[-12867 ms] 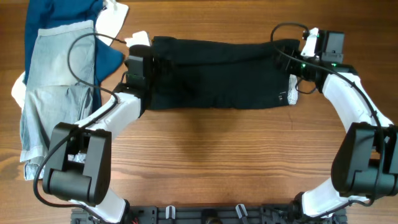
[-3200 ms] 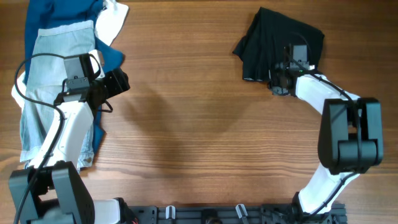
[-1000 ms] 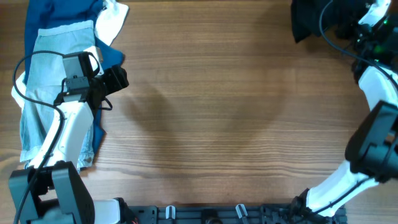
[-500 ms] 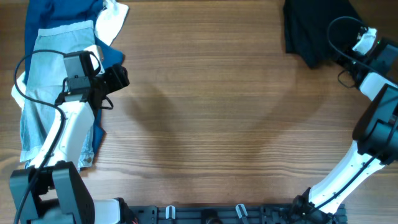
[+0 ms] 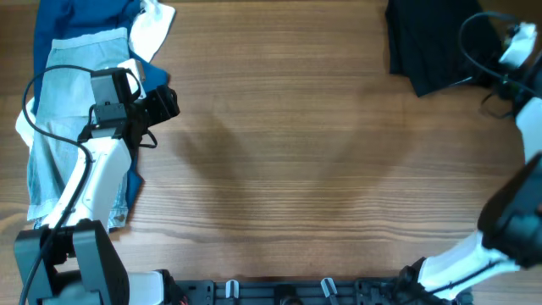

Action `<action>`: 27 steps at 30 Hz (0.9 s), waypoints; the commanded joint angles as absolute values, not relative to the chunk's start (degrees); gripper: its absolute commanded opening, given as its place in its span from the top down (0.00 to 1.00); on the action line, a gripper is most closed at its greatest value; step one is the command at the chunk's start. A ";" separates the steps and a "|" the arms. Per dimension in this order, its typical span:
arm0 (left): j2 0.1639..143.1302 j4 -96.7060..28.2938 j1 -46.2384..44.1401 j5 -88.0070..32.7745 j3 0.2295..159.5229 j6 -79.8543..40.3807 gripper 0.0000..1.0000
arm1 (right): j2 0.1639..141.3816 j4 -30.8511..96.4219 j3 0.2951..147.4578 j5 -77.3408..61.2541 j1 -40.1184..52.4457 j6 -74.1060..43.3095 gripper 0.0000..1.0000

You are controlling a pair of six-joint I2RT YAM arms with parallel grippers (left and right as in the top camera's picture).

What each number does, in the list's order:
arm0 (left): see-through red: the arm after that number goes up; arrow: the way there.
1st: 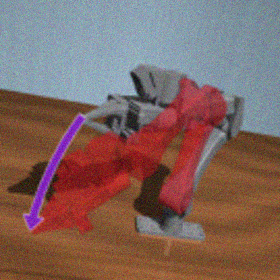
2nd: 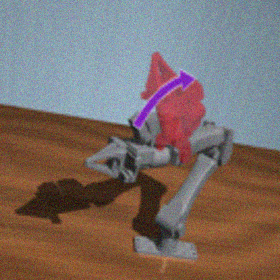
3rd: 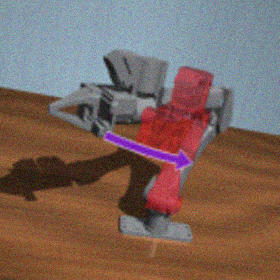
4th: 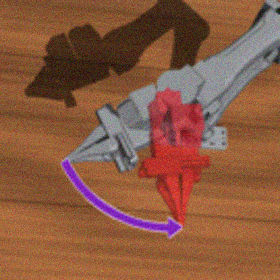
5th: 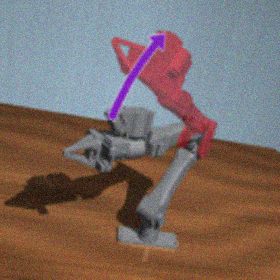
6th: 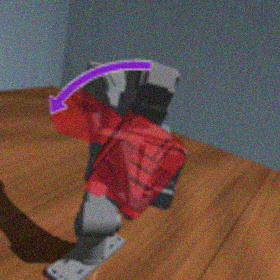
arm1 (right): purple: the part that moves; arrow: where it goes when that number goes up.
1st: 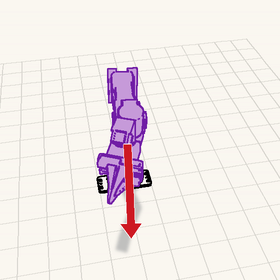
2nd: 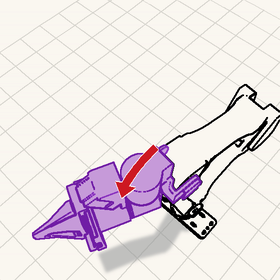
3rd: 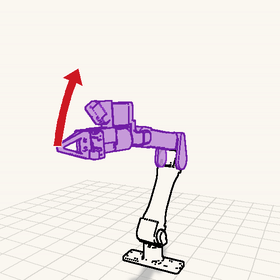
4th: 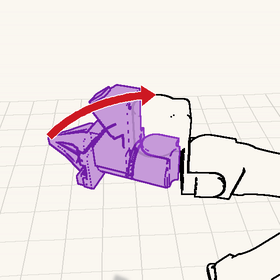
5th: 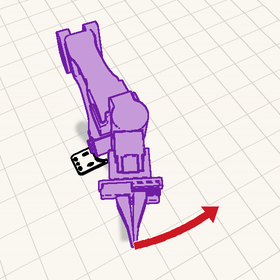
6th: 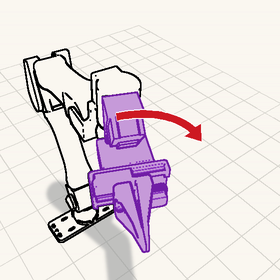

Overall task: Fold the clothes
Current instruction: 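Lower the shorts at the upper right corner and open the right gripper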

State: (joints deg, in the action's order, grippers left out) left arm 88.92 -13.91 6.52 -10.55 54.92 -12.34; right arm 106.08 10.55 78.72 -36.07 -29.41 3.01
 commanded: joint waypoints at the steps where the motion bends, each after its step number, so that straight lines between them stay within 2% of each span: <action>1: 89.01 -13.61 6.37 -10.85 54.98 -12.58 0.23 | 104.66 6.72 79.66 -24.34 -27.18 10.57 0.00; 4: 89.01 -13.41 6.37 -10.85 54.98 -12.58 0.23 | 108.92 -1.13 79.66 -19.59 -24.49 15.05 0.00; 7: 89.01 -13.30 6.37 -10.87 54.98 -12.58 0.23 | 117.54 -16.47 79.66 -18.63 -22.31 19.05 0.01; 11: 89.01 -13.30 6.37 -10.87 54.98 -12.62 0.14 | 130.45 -36.86 79.68 -12.40 -20.99 8.91 0.00; 14: 89.01 -13.32 6.37 -10.87 54.98 -12.62 0.08 | 138.63 -47.27 79.68 -12.43 -20.84 4.34 0.00; 16: 89.01 -13.32 6.37 -10.85 54.98 -12.62 0.00 | 143.41 -50.46 79.68 -12.43 -20.84 3.44 0.00; 21: 89.01 -13.30 6.37 -10.85 54.98 -12.62 0.00 | 146.54 -50.30 79.66 -12.03 -20.91 3.42 0.00; 27: 89.01 -13.32 6.37 -10.87 54.98 -12.62 0.00 | 136.44 -50.96 79.66 -14.28 -20.91 -2.46 0.00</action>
